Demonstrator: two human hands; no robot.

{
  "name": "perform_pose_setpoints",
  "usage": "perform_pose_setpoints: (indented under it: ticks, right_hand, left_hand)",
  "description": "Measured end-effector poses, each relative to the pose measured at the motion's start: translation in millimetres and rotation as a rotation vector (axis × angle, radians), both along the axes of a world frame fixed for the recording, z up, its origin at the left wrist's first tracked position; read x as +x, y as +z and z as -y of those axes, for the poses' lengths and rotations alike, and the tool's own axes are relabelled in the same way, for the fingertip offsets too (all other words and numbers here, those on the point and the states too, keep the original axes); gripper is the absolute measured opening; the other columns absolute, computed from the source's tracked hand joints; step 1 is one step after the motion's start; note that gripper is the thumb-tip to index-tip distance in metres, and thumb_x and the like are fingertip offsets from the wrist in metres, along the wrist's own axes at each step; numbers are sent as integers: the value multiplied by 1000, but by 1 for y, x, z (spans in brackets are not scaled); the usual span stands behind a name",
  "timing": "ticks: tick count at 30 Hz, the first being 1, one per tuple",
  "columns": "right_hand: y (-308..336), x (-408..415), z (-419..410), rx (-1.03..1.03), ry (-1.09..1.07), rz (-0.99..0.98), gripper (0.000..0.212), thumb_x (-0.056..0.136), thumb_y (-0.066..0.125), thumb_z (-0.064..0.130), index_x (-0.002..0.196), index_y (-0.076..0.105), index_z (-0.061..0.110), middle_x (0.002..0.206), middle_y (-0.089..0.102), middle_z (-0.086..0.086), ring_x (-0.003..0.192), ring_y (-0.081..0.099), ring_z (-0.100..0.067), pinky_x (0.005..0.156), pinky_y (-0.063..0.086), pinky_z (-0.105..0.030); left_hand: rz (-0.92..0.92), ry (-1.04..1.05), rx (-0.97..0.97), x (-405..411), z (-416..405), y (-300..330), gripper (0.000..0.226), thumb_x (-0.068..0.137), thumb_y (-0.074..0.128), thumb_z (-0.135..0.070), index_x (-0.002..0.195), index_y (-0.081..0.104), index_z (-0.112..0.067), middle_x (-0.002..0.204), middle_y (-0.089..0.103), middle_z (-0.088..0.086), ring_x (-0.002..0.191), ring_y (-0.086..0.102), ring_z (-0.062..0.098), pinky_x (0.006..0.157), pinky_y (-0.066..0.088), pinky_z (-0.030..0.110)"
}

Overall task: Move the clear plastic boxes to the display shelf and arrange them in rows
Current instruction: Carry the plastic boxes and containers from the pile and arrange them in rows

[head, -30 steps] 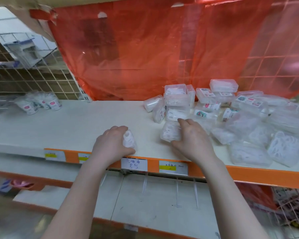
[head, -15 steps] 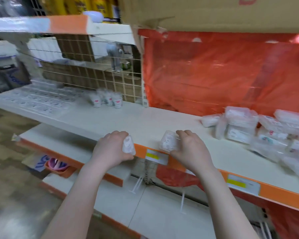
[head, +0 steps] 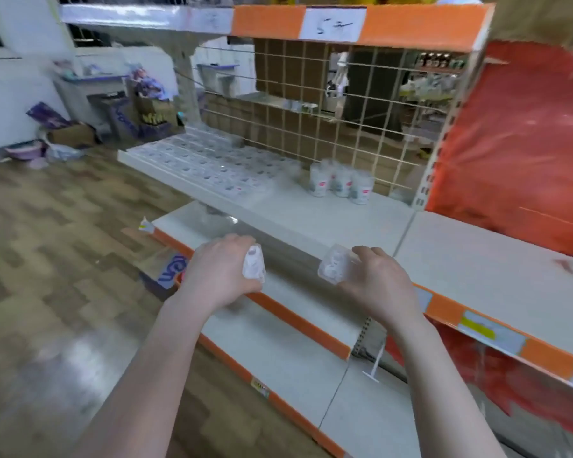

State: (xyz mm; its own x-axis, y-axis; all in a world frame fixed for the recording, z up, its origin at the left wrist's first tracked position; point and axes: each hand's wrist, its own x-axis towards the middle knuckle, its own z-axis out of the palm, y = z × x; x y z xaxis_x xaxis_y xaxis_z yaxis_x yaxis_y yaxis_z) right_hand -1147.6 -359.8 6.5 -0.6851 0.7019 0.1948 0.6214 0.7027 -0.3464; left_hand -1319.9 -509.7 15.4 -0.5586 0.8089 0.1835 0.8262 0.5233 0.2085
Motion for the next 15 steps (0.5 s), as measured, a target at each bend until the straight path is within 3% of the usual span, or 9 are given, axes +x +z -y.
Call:
perform_pose_setpoints:
  ticks: [3,6,15]
  right_hand:
    - [2,-40,0,-3,22,17,43,79,63,29,117,55,10,113,57,-11,108,52,-30,84,38,-33]
    - [-1,-80,-4,-28,31,12,46,80,62,30,120,53,10,115,56,-12,108,52,-30,84,39,-33]
    - [-8,-238,-51,-92,26,-27,54,78,65,27,128,49,13,123,53,-9,111,51,-27,84,41,-32]
  left_hand:
    - [25,40,10,-35,8,-3,49,69,73,-37,111,55,-21,107,57,-1,101,56,23,78,41,31]
    - [19,62,-4,-71,8,-6,49,69,72,-39,111,54,-23,104,56,-2,99,56,22,75,38,29]
    - [3,55,-37,-215,-33,3,62,75,71,-38,130,47,-22,125,54,-2,112,51,18,81,37,26]
